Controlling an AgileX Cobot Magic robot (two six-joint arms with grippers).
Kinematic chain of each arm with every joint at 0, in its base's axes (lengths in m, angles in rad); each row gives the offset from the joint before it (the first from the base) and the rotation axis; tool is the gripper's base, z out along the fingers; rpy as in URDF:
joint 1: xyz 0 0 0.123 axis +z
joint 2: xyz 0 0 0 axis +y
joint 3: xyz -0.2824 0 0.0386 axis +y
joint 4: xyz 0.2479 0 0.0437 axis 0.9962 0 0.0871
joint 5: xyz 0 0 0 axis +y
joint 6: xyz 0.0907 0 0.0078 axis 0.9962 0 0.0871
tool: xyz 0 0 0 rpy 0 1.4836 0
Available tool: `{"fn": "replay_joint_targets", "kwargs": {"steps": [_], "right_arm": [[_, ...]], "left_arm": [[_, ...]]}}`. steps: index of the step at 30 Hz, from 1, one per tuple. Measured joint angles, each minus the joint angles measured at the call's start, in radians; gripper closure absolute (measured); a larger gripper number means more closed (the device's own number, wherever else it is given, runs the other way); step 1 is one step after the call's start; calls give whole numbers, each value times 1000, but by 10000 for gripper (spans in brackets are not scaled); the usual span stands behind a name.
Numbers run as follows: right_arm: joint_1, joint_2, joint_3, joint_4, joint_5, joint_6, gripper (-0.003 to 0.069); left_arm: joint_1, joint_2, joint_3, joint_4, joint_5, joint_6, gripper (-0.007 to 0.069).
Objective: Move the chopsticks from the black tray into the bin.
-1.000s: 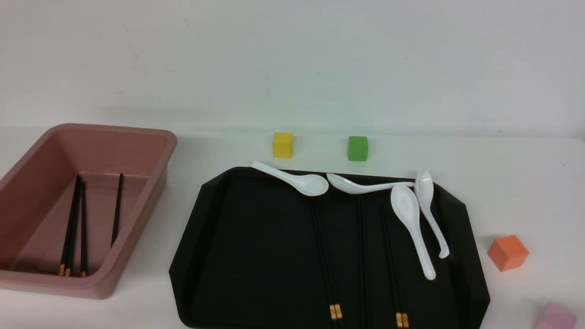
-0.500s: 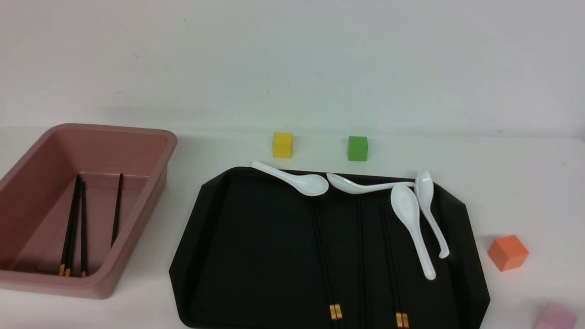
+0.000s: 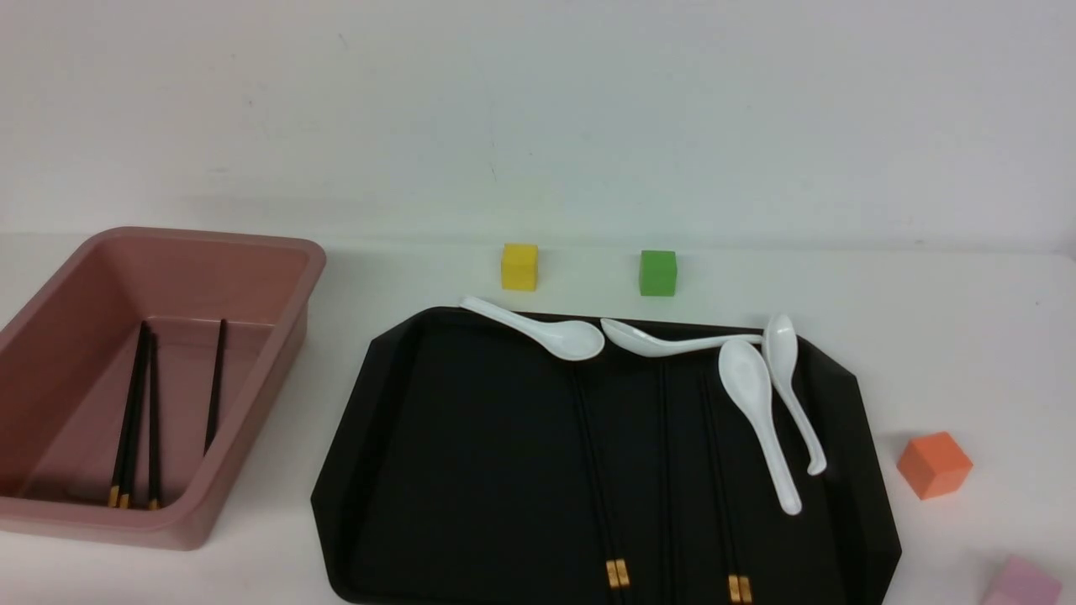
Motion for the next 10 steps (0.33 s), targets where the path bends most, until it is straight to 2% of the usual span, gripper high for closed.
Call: {"fn": "replay_joint_targets", "kwargs": {"steps": [10], "right_arm": [[0, 0, 0, 0, 0, 0, 419]], "left_arm": [[0, 0, 0, 0, 0, 0, 574]]}}
